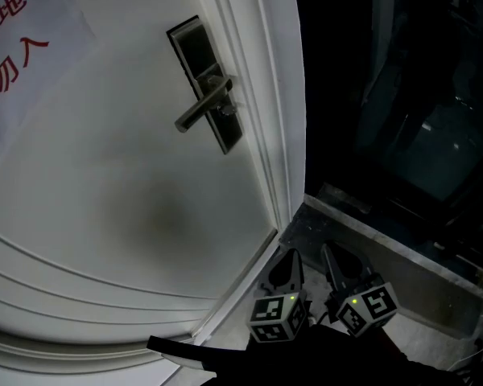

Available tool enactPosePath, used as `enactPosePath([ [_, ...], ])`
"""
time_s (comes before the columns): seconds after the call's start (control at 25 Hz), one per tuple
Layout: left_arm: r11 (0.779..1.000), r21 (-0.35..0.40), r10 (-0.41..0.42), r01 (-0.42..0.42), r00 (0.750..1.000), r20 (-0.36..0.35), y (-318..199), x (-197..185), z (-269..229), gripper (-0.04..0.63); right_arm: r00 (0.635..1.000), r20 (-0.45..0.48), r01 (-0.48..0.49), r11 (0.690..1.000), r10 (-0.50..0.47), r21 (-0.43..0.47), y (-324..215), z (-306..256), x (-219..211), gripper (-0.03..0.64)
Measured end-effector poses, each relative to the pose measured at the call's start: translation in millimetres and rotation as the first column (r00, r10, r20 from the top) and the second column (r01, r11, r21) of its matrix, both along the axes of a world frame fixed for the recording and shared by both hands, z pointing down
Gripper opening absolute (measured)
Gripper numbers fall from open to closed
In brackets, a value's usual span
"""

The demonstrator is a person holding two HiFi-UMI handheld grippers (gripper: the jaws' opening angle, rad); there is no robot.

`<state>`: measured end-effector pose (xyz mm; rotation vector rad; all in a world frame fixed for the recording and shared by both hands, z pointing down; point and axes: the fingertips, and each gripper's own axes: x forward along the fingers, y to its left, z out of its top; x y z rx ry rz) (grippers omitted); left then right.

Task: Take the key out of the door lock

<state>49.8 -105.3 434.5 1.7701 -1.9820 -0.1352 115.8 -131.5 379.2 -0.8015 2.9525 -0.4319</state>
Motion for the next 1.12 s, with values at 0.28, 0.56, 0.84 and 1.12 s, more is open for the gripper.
enactPosePath([
  [0.28,0.999,0.046,-0.011,0.011,1.0,0.003,-61,-53,-15,-0.001,0.995,0.027,0.089,0.987,-0.094,0.137,-45,-35,-63,0.002],
  [0.56,0.993,0.089,-0.073,0.073,0.997,-0.003,-95,-118,-28,0.0,0.984,0.053,0.146,0.947,-0.168,0.286,-86,-81,-134,0.005],
  [0.84,0.992,0.063,-0.107,0.109,0.994,-0.034,-101,-158,-10,0.0,0.981,0.003,0.173,0.888,-0.193,0.425,-112,-103,-176,0.022],
  [1.12,0.982,0.069,-0.174,0.176,0.984,-0.033,-100,-178,-10,0.0,0.976,-0.084,0.207,0.735,-0.201,0.645,-119,-124,-205,0.034],
])
